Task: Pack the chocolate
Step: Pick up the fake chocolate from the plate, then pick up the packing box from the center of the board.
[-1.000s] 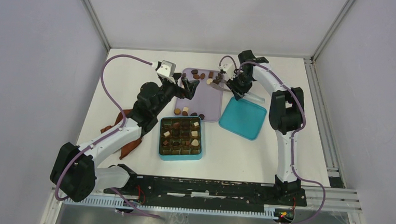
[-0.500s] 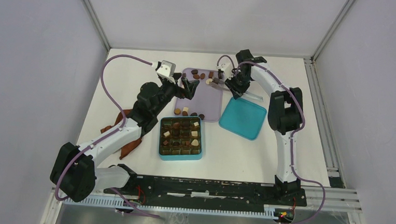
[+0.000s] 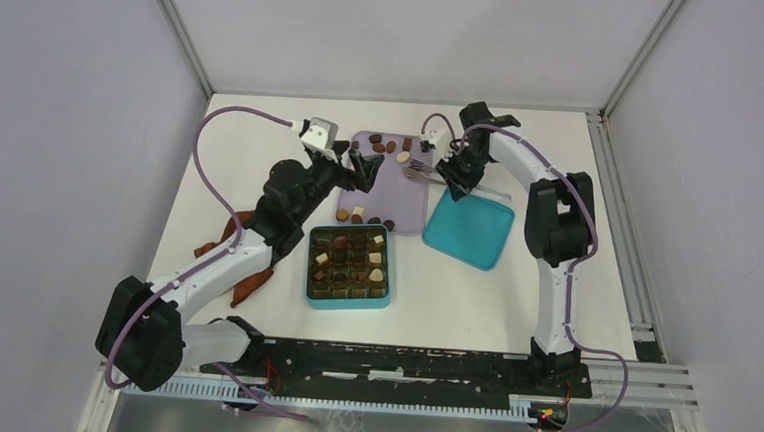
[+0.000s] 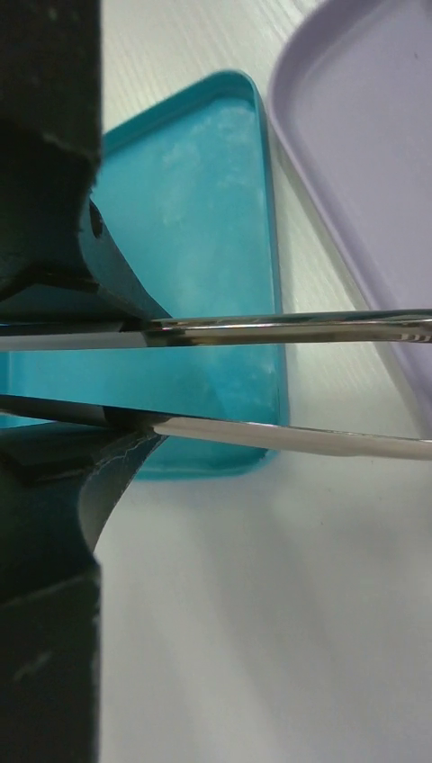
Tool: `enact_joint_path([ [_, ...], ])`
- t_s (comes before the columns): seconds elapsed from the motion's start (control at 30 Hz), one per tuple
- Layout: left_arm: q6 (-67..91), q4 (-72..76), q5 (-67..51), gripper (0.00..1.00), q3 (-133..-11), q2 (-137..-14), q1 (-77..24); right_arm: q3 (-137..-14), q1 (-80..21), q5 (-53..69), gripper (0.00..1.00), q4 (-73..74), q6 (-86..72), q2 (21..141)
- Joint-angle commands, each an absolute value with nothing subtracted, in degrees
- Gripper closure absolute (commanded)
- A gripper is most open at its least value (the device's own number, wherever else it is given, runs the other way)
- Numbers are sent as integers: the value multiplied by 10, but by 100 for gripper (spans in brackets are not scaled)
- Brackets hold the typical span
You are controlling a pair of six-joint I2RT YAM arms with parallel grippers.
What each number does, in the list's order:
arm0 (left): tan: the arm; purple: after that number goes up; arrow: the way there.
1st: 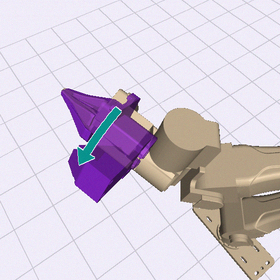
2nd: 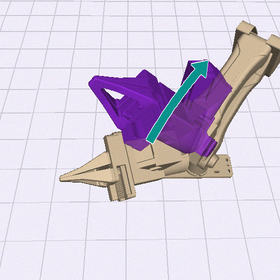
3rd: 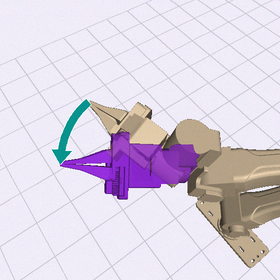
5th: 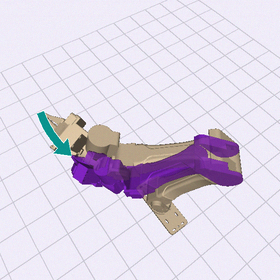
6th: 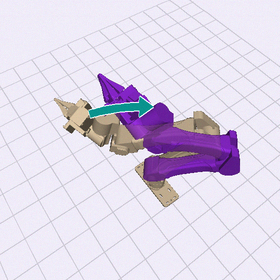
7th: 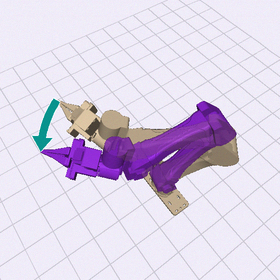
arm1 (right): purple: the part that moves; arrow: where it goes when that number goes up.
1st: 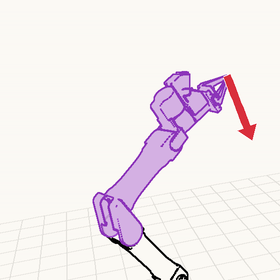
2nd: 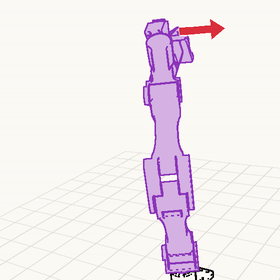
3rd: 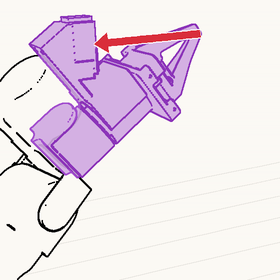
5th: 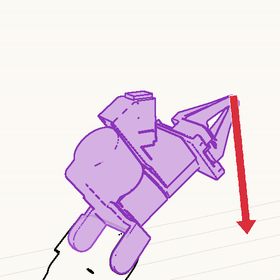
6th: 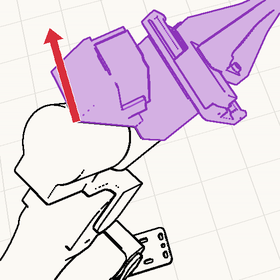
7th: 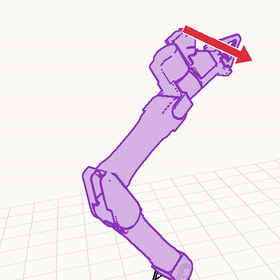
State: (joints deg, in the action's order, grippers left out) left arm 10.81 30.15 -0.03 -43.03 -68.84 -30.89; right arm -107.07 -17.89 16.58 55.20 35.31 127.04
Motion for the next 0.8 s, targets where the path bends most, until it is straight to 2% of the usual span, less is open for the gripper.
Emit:
enact_joint_path([
  [0.0, 80, 331, 13, 7, -424, -669, -311, -1032, -180, 213, 92, 530, 372, 1194],
  [0.27, 82, 334, 19, 7, -421, -666, -312, -955, -180, 292, 97, 520, 422, 1122],
  [0.53, 82, 323, 29, 7, -429, -664, -311, -769, -181, 377, 97, 482, 510, 970],
  [0.77, 79, 307, 89, 6, -397, -604, -311, -656, -191, 473, 97, 496, 617, 867],
])
